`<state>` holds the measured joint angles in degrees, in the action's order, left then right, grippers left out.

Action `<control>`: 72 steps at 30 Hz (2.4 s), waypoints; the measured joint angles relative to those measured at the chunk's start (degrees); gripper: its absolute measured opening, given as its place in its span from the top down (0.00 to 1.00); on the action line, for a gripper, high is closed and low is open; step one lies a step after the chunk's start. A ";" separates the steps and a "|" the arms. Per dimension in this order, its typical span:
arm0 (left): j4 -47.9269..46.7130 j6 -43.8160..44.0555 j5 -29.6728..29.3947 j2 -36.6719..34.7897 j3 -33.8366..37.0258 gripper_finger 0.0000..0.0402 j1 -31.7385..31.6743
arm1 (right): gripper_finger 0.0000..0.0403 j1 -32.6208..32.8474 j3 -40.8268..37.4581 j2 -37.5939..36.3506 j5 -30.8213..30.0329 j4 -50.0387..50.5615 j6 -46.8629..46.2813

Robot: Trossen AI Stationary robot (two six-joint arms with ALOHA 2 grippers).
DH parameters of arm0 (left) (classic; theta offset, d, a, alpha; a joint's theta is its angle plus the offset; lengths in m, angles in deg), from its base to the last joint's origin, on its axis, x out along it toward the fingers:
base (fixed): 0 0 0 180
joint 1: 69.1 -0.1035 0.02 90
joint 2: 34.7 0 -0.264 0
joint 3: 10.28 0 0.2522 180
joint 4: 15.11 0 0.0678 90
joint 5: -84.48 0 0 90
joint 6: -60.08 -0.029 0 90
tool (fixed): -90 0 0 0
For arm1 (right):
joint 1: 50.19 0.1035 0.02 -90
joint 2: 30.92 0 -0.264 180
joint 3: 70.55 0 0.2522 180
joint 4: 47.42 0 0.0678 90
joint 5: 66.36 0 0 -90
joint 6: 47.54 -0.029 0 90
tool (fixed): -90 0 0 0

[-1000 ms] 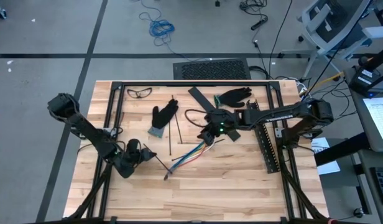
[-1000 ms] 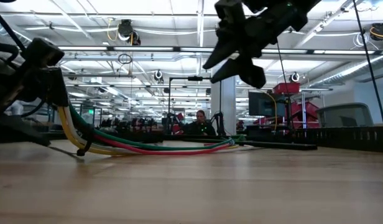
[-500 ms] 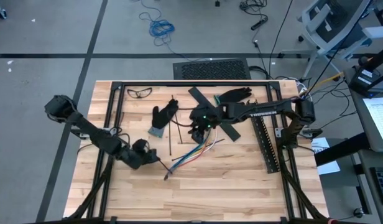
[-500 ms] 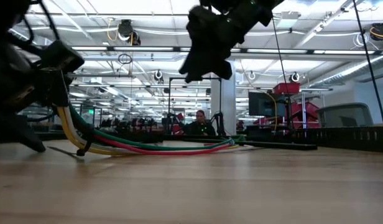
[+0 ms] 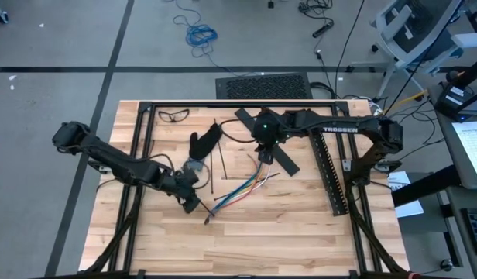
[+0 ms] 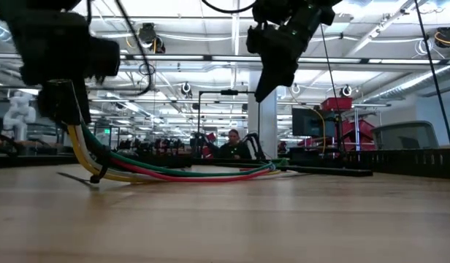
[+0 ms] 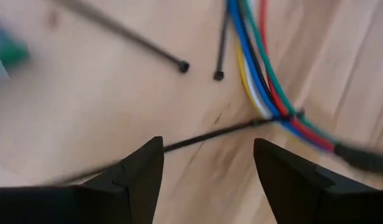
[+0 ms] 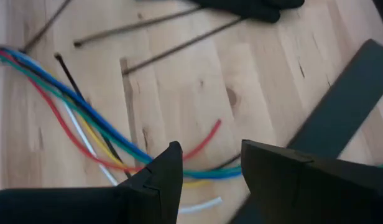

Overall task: Ziptie cables
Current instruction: Wrap the black zip tie on the cable

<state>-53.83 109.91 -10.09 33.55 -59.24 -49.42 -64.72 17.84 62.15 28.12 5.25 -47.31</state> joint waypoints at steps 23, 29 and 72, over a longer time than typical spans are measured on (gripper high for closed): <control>-0.94 -67.59 14.52 14.35 -6.98 0.40 -5.28 | 0.63 -0.05 -0.04 -0.15 0.38 2.58 -3.62; 0.08 -72.77 16.37 19.39 -6.97 0.40 -5.68 | 0.63 1.04 -0.04 -0.13 0.38 2.64 -5.16; 0.21 -74.66 -0.69 20.69 -16.79 1.00 -6.79 | 0.63 5.41 -16.26 -14.77 0.38 -11.65 -22.12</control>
<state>-53.62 35.26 -10.78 54.24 -76.03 -56.21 -59.31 1.58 47.38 28.50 -6.39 -69.43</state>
